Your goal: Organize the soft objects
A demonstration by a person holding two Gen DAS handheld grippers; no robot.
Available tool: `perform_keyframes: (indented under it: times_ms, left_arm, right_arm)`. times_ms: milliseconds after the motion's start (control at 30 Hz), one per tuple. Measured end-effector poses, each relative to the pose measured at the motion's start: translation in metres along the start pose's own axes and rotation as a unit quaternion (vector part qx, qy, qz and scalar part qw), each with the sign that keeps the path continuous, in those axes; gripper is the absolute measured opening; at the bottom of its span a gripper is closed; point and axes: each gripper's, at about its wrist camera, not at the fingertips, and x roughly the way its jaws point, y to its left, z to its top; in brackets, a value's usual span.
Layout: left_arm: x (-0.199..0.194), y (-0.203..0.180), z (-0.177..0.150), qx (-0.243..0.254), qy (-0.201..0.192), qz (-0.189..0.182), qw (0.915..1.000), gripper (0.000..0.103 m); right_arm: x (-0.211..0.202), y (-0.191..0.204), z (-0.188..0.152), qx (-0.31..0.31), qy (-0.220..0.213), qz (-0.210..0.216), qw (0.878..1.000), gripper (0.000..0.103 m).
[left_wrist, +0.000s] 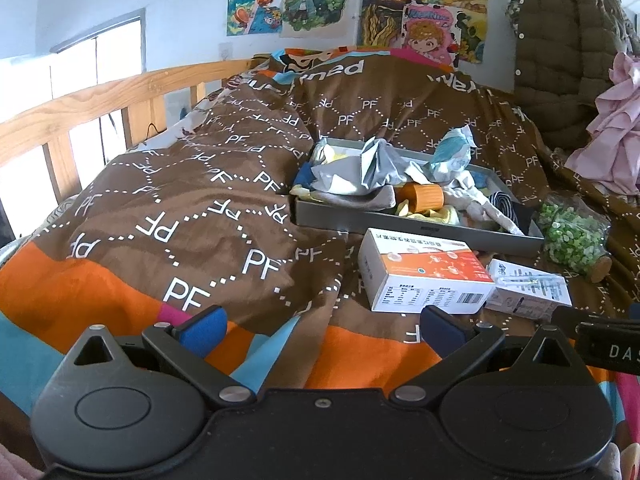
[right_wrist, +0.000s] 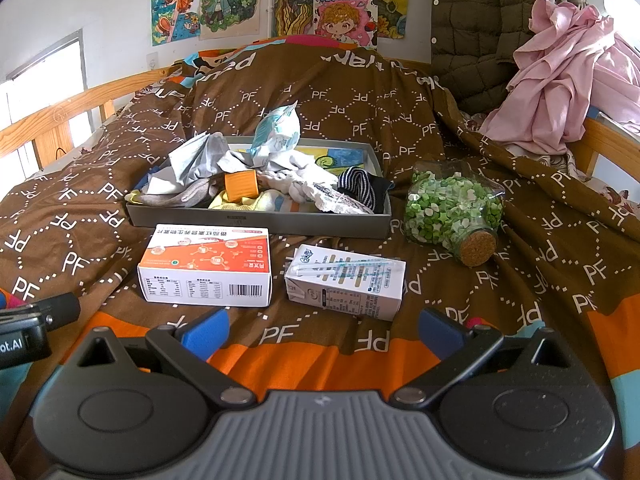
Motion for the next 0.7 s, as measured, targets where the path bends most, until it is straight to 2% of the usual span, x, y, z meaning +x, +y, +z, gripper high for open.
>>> perform_keyframes:
  times_ms: [700]
  left_arm:
    - [0.0028, -0.0004, 0.0001, 0.001, 0.011, 0.005, 0.9999, 0.102]
  right_arm:
    - [0.0001, 0.0, -0.0001, 0.0, 0.0, 0.0, 1.0, 0.103]
